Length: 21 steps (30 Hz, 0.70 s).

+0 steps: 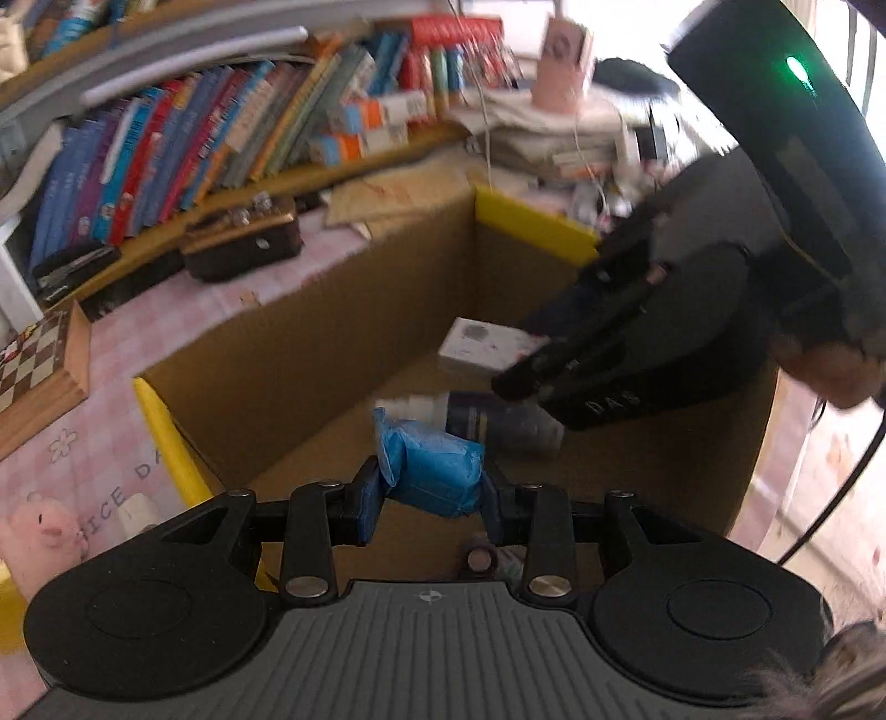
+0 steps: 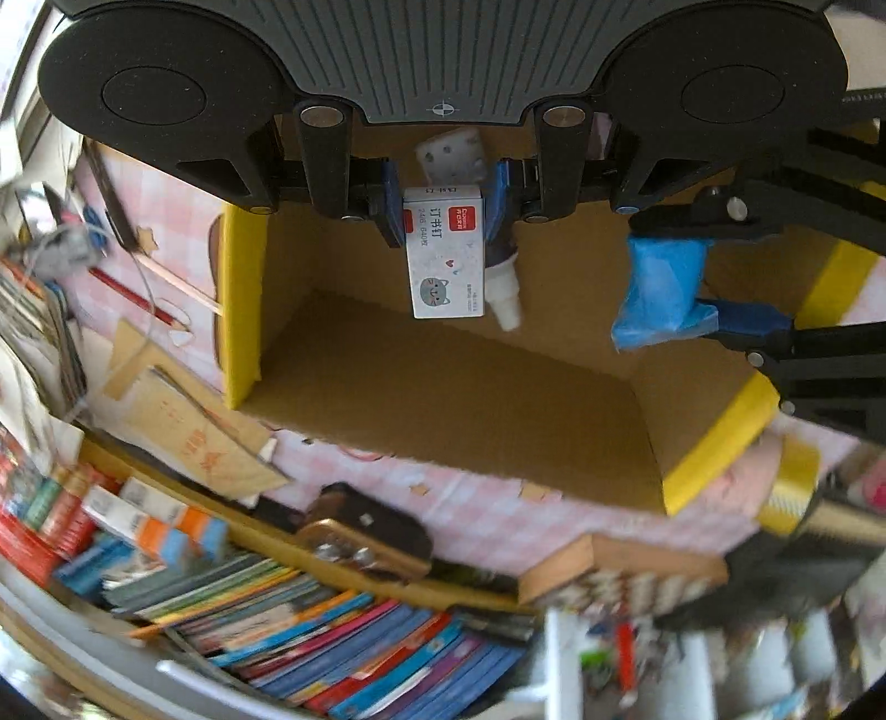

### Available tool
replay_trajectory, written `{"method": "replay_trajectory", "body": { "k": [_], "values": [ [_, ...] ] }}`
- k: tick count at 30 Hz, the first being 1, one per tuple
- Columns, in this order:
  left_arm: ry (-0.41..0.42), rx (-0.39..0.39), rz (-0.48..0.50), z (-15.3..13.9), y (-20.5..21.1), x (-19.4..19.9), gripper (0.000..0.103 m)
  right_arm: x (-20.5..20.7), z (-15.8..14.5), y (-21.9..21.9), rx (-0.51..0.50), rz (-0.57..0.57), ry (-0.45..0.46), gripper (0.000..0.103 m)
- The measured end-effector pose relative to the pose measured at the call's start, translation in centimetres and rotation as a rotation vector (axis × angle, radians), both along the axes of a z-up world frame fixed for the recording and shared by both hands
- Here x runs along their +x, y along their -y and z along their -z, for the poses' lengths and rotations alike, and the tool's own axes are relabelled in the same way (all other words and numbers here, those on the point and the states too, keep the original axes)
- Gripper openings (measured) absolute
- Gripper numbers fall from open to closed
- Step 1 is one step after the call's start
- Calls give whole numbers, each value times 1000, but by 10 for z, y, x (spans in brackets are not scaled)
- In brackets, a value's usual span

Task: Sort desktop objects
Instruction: 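Open the left tool over the box to drop the block while the right tool releases the card box, then withdraw both open tools from the box back over the table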

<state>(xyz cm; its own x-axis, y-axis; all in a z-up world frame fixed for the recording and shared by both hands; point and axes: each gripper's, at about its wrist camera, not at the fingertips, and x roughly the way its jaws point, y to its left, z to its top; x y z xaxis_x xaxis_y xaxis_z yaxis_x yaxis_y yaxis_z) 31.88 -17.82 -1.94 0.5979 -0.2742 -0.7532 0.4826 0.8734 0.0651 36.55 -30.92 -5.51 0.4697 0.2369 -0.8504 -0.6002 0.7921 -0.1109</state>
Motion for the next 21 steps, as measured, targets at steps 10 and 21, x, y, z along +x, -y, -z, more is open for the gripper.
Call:
{"method": "replay_trajectory", "body": {
  "k": [10,21],
  "values": [
    [-23,15,-8,6,5,3,38,10,15,-4,-36,-23,-100,47],
    [116,-32,-97,-19,-8,-21,90,-12,-24,10,111,96,65,76]
  ]
}}
